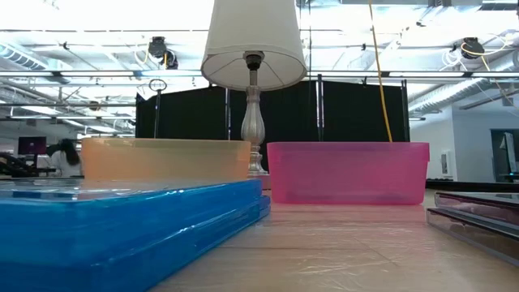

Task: Pick & place jewel cases by type
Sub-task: Put the black CD case into the red bin

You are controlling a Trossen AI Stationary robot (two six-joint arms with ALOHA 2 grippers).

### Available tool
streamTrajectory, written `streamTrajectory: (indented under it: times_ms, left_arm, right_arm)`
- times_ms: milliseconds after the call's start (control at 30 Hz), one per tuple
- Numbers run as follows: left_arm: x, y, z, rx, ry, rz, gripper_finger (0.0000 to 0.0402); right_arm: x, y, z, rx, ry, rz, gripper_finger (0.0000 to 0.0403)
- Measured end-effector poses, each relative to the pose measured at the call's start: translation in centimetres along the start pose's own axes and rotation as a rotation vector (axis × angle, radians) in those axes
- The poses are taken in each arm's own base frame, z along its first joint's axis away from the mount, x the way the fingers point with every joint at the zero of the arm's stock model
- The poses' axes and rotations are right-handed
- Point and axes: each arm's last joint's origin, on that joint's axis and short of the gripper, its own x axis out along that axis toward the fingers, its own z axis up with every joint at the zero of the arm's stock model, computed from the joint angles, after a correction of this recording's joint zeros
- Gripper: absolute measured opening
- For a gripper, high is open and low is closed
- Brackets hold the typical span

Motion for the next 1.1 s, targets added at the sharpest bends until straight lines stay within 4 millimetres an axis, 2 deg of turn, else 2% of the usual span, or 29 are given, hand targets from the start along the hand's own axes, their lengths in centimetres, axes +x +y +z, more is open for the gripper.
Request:
streamTrajectory:
  times_ms: [133,500,833,1100]
  left_arm:
    - [0.7,-0.1,-0.7,-0.015,0.008,0.015,0.0042]
    - [1.1,2.2,-1.3,-0.08,0.016,0.019,0.0042]
    - [3.4,1.5,-3.9,-0.067,0.074,-0.018,0.0042]
    - [3.4,1.7,-4.0,-0.071,0.074,-0.012,0.0042]
  right_arm:
    - [0.5,0.1,-0.1,-0.017,0.011,0.006,0.0165]
    - [1.4,0.2,-0.4,-0.033,0.021,0.018,0.0165]
    - [2.4,0.6,-0.7,-0.041,0.025,0.061,0.0165]
    - [3.0,0.5,-0.8,-0.019,0.042,0.053,0.0165]
